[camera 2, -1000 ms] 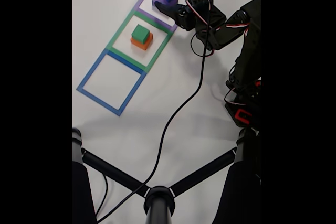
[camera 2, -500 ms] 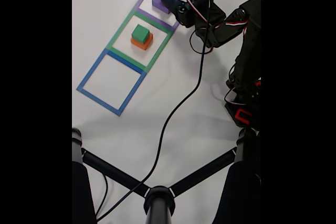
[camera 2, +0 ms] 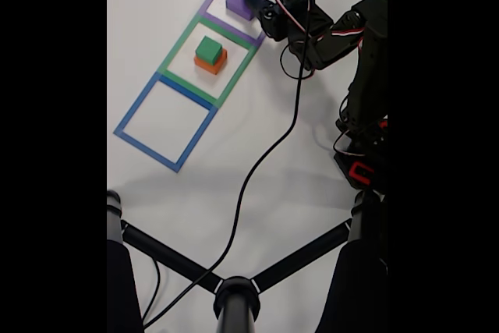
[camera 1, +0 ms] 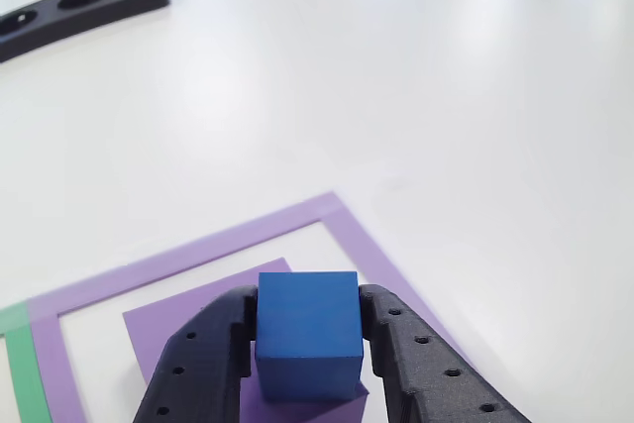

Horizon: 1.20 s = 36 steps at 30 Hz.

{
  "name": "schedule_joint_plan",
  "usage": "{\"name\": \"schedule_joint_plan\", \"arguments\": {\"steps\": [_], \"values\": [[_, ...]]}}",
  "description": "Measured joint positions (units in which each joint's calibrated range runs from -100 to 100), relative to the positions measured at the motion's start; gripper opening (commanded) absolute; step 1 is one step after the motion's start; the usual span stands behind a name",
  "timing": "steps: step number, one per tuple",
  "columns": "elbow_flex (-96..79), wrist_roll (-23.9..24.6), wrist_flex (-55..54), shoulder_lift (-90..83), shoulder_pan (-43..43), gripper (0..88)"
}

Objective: Tower of hanoi

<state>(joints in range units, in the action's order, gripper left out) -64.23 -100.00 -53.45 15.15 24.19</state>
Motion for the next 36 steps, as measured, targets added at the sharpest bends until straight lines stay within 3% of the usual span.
{"name": "schedule_joint_plan", "arguments": {"steps": [15, 36], "values": [[0.3, 0.0, 2.9, -3.0, 0.0, 1.5], [0.3, 0.0, 61.5, -54.1, -4.1, 1.1]]}}
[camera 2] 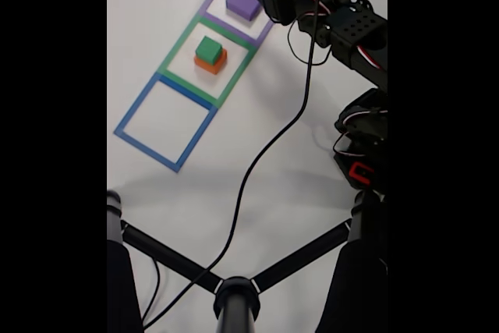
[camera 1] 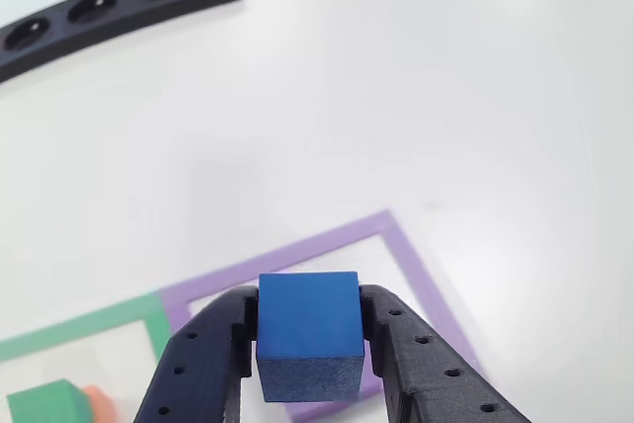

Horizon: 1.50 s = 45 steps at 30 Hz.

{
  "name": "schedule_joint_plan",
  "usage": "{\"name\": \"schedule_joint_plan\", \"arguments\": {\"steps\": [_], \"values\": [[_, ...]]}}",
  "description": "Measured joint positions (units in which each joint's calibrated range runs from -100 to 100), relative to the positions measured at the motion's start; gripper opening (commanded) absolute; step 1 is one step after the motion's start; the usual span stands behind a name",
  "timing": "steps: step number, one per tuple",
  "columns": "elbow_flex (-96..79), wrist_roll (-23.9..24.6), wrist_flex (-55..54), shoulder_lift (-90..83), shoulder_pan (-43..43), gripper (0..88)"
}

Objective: Tower of hanoi

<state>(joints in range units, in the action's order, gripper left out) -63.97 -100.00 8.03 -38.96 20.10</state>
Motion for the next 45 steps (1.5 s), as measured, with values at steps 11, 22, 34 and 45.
{"name": "schedule_joint_plan", "arguments": {"steps": [11, 22, 34, 45], "values": [[19.1, 0.2, 43.3, -19.1, -6.2, 0.8], [35.5, 0.0, 63.9, -21.0, -15.3, 0.8], [32.5, 0.4, 65.0, -22.4, -20.3, 1.2], [2.3, 0.4, 32.8, -21.7, -18.2, 1.2]]}}
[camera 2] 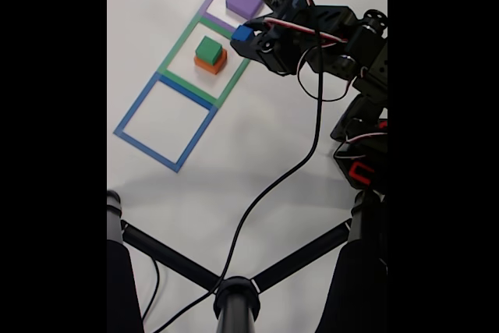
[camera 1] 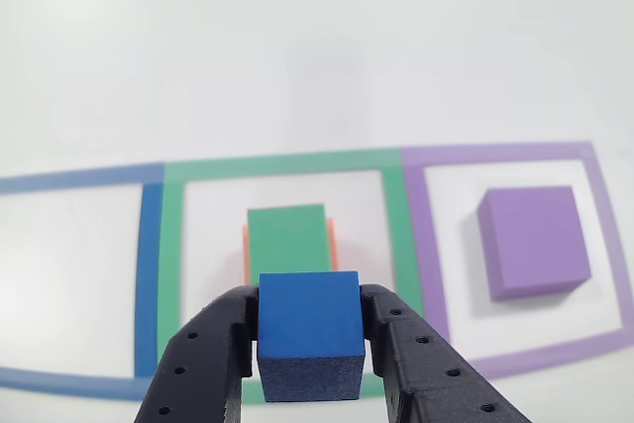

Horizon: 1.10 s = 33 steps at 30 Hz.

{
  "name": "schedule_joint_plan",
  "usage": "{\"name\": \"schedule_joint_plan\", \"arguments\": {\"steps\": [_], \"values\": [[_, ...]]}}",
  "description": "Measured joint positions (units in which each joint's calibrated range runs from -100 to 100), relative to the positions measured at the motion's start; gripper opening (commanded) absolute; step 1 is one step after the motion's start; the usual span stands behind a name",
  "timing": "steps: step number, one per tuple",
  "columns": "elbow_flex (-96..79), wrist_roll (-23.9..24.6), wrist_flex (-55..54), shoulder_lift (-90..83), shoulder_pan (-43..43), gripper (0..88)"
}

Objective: Tower of hanoi

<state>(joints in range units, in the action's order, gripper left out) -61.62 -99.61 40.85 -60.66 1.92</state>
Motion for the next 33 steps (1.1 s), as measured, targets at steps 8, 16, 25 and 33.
{"name": "schedule_joint_plan", "arguments": {"steps": [8, 16, 25, 33], "values": [[-14.3, 0.0, -31.8, 10.4, 0.0, 1.2], [-18.7, 0.2, -49.8, 19.6, 0.0, 1.2], [-20.3, 0.2, -64.5, 29.7, -1.1, 1.2], [-20.2, 0.2, -73.3, 39.0, -1.1, 1.2]]}}
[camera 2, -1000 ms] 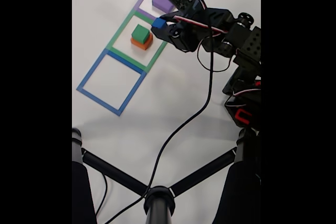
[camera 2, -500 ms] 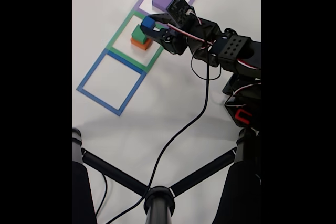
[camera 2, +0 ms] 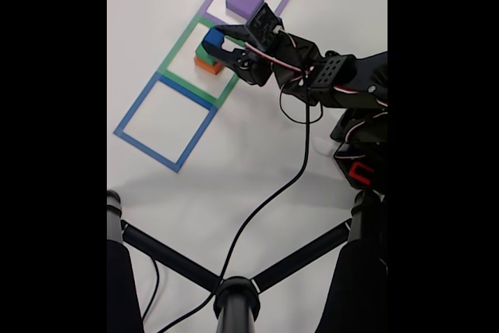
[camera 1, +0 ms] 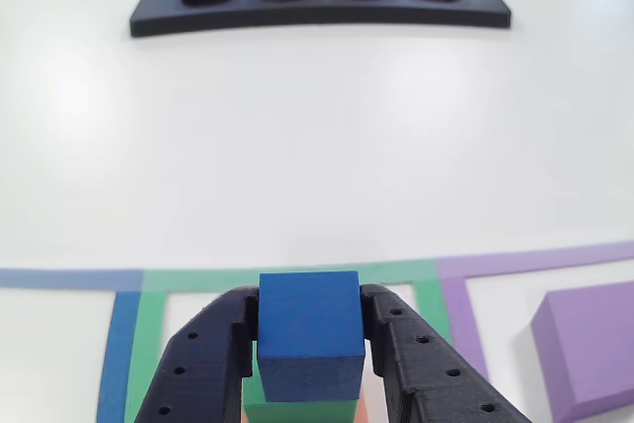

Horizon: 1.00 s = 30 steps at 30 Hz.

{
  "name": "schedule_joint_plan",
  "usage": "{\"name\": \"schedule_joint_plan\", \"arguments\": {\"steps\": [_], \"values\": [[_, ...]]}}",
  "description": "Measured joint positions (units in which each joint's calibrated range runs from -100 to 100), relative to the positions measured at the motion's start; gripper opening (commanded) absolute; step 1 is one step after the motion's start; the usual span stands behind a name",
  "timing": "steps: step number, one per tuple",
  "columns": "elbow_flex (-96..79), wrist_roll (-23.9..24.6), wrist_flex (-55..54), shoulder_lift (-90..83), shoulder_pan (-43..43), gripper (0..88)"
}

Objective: Tower of hanoi

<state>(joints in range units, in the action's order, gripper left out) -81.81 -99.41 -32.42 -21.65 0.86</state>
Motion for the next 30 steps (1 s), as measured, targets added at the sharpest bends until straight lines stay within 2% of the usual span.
{"name": "schedule_joint_plan", "arguments": {"steps": [30], "values": [[4.3, 0.0, -7.1, 11.0, 0.0, 1.5]]}}
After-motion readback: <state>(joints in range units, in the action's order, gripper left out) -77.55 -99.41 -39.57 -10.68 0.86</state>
